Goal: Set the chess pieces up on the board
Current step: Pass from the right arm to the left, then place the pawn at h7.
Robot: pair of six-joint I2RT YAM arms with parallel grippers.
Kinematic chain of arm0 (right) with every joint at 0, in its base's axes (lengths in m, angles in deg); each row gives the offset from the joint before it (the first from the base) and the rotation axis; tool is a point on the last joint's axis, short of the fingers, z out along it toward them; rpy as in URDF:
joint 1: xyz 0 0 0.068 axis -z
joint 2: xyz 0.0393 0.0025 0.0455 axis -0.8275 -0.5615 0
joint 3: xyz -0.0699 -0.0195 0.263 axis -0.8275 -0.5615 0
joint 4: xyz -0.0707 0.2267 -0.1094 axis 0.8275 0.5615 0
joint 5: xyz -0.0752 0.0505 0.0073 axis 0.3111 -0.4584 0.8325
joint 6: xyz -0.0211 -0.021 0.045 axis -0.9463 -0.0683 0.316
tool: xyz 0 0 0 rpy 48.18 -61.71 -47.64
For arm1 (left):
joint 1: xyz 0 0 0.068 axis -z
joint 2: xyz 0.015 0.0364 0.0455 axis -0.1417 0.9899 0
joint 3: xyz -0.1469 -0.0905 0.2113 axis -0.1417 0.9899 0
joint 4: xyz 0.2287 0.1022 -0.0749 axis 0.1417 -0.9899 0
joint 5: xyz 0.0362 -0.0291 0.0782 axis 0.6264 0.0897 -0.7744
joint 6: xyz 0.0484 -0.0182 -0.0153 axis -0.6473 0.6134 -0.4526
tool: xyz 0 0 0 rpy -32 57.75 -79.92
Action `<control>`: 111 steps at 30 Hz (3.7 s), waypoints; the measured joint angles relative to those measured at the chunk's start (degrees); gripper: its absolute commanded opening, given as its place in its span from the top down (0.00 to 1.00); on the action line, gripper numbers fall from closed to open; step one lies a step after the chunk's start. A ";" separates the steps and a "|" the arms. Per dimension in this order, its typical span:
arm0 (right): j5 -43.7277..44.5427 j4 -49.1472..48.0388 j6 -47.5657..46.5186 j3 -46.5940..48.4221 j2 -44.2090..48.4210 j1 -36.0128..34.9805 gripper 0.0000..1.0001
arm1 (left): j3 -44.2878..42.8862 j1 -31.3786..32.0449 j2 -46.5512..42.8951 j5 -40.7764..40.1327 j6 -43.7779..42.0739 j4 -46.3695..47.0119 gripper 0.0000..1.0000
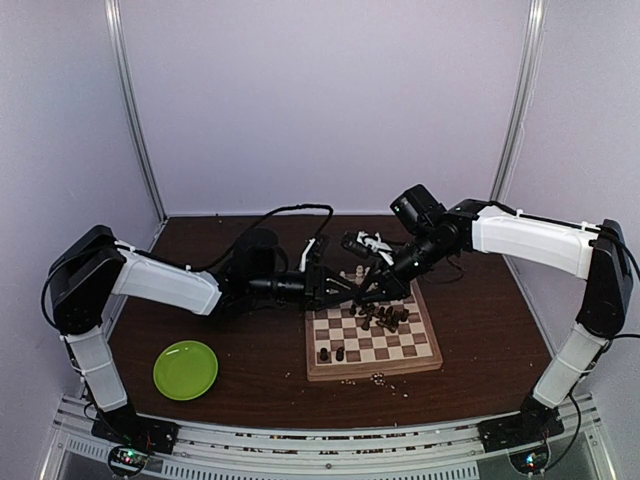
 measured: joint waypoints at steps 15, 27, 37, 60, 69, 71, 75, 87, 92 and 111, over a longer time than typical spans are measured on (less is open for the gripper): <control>-0.11 0.48 -0.63 -0.04 0.00 0.04 0.59 | 0.04 -0.22 0.87 -0.24 -0.22 0.15 0.96; -2.43 6.38 -4.74 -4.02 9.31 12.31 0.55 | -13.73 0.48 -4.81 -14.29 -32.72 -46.58 0.97; 1.73 4.42 -5.66 -12.11 15.89 13.49 0.56 | -26.80 6.34 -0.09 -24.92 -58.36 -76.98 0.99; 3.63 3.65 -8.39 -12.52 13.31 13.51 0.57 | -29.22 8.79 7.72 -32.94 -64.24 -79.93 0.97; 3.76 3.67 -9.09 -12.52 12.63 13.51 0.57 | -29.42 8.79 9.68 -31.85 -64.24 -78.34 0.97; 3.87 3.69 -9.25 -12.52 12.59 13.51 0.58 | -29.42 8.79 9.97 -31.65 -64.22 -78.23 0.97; 4.04 3.72 -9.53 -12.52 12.46 13.51 0.58 | -29.44 8.79 10.43 -31.50 -64.22 -77.90 0.97; 4.15 3.89 -10.51 -12.52 12.00 13.51 0.58 | -30.08 8.79 11.32 -31.80 -64.24 -77.66 0.94; 4.42 3.91 -10.56 -12.52 12.00 13.51 0.58 | -30.08 8.79 11.34 -32.13 -64.26 -77.68 0.84; 4.50 4.81 -10.56 -12.52 11.98 13.53 0.58 | -30.08 8.79 11.10 -33.16 -64.67 -77.79 0.65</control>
